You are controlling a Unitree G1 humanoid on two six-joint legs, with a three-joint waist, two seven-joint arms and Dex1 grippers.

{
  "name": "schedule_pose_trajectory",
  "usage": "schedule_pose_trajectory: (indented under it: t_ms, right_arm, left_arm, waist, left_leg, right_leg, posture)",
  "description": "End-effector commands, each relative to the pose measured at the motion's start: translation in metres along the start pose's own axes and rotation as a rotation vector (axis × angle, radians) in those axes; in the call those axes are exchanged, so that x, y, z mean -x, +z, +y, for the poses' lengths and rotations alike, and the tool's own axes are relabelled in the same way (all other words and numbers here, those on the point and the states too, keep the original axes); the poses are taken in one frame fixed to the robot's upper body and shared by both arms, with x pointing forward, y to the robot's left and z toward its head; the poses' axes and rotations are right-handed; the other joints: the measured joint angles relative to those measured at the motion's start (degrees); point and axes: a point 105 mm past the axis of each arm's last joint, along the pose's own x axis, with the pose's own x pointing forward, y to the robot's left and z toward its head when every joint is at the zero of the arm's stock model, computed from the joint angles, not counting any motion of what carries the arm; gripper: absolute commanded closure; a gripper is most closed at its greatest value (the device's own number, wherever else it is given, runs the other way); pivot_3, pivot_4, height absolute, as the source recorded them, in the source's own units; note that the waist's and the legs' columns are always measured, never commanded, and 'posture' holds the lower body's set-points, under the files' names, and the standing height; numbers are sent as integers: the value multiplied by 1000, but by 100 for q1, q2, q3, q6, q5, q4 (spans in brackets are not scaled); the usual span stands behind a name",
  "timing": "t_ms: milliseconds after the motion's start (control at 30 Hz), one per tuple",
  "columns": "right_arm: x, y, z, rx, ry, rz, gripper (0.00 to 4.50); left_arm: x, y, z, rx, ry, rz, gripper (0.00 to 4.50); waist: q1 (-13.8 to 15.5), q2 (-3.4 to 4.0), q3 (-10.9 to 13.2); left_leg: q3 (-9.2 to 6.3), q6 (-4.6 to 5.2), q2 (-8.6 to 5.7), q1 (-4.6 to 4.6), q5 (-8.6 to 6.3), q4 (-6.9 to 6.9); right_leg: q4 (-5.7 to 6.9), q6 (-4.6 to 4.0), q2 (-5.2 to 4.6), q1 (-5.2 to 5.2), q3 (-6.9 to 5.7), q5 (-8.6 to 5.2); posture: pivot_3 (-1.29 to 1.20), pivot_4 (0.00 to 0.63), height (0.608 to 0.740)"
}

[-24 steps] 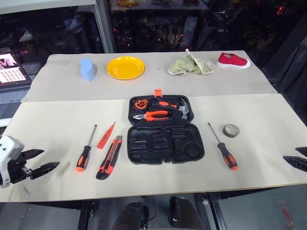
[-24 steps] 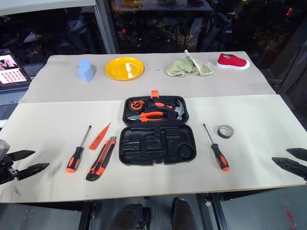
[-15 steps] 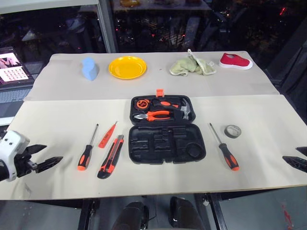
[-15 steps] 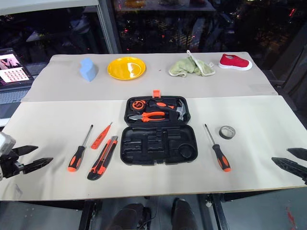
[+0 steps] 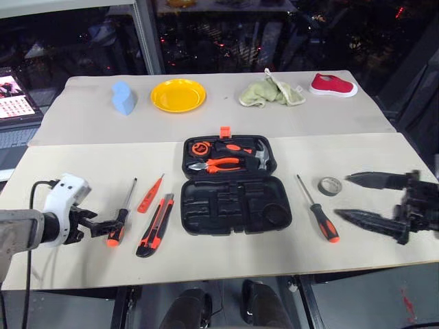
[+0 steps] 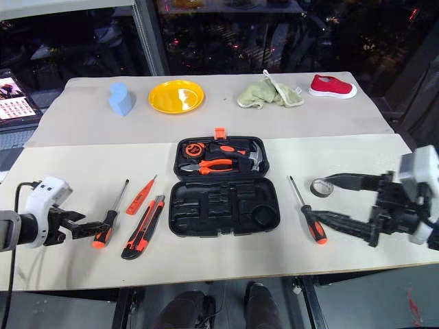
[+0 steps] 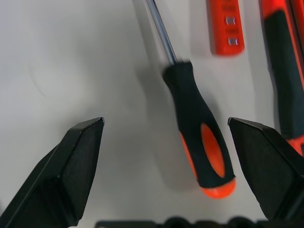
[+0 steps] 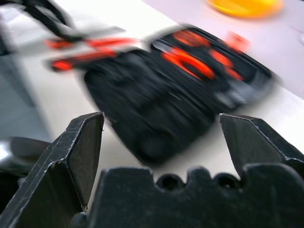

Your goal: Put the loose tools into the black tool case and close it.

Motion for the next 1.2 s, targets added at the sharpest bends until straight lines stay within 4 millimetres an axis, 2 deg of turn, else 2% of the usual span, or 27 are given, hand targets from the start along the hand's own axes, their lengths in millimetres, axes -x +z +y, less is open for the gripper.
schedule_pose_trajectory:
  t_ms: [33,200,300,367,433,533,600,700,733,867,967,1033,1067,1133,1200]
  right_arm:
    - [-23,16,18,34,83,-56,31]
    - [-42,20,25,41,131,-102,31]
    - [-50,22,28,49,152,-120,0]
    - [-53,23,28,52,152,-129,0]
    - [-54,23,26,55,147,-132,0]
    - [-52,23,25,51,127,-133,0]
    - [-50,22,24,47,112,-127,0]
    - [-47,20,25,40,97,-121,0]
    - [-47,19,25,37,92,-121,0]
    - [-43,15,25,24,63,-107,0]
    - [-41,11,24,18,39,-94,0]
    - [-41,9,23,12,22,-92,0]
    - [-40,8,23,10,14,-90,0]
    - [-39,5,21,5,-8,-82,0]
    - [-38,2,21,2,-33,-80,0]
  left_arm:
    - [-2,3,3,-4,34,20,0]
    - [-15,-4,4,2,41,68,0]
    - [-23,-10,2,22,34,87,790]
    - [-28,-16,5,29,48,109,1665]
    - [-30,-19,9,47,61,118,2293]
    - [-30,-19,26,50,126,107,3249]
    - [-30,-13,37,40,167,79,3525]
    - [-28,-2,49,43,205,47,3538]
    - [-28,8,50,4,201,16,3538]
    - [-26,70,30,-216,72,-190,3539]
    - [-23,108,-4,-448,-92,-285,3539]
    - [-23,122,-27,-600,-198,-303,3539]
    - [-23,126,-36,-655,-246,-296,3539]
    - [-27,131,-59,-785,-355,-255,3539]
    - [-35,136,-79,-899,-436,-204,3539]
  waist:
    - [4,-5,2]
    - [26,-14,2]
    - [50,1,-3]
    - [60,5,-5]
    - [63,10,-8]
    - [64,30,-20]
    - [69,53,-34]
    - [90,53,-34]
    - [85,52,-34]
    - [118,26,-19]
    - [167,-57,-6]
    - [164,-62,-10]
    - [162,-63,-10]
    - [153,-66,-13]
    - [136,-67,-13]
  left_leg:
    - [0,-1,0,0,0,0]
    - [1,-1,-2,-1,0,0]
    - [4,-3,-4,0,2,-1]
    - [4,-11,-3,1,7,-1]
    - [3,-16,-1,6,10,-1]
    - [3,7,0,16,-2,-1]
    - [3,9,5,25,-4,-2]
    - [2,2,7,94,5,-51]
    - [2,0,11,98,6,-56]
    - [5,-25,44,96,23,-62]
    - [1,-35,70,68,31,-53]
    - [4,-22,69,38,23,-42]
    - [13,-35,67,20,31,-31]
    - [36,20,51,-28,45,-29]
    - [42,25,43,-47,46,-28]
  right_leg:
    - [0,-8,-1,-2,-1,5]
    - [-2,-13,-3,-3,-3,8]
    - [1,-15,-5,-3,-1,9]
    - [2,-19,-7,-3,-1,12]
    - [3,-20,-7,1,-1,12]
    - [5,6,-7,13,0,-2]
    - [5,7,-5,21,1,-3]
    - [-2,12,-15,78,3,-8]
    - [-2,13,-14,81,2,-9]
    - [-1,16,6,77,-8,-9]
    - [-6,13,27,60,-27,-7]
    - [-12,-5,29,36,-23,4]
    - [-11,-54,29,20,-19,34]
    - [-8,-70,30,-40,-10,44]
    - [-6,-68,31,-54,-16,46]
  posture:
    - [0,150,740]
    - [0,150,740]
    - [0,150,740]
    - [0,150,740]
    - [0,150,740]
    - [0,150,740]
    - [0,150,740]
    - [0,150,740]
    - [0,150,740]
    - [0,150,740]
    - [0,150,740]
    - [0,150,740]
    - [0,150,740]
    - [0,150,740]
    - [0,150,740]
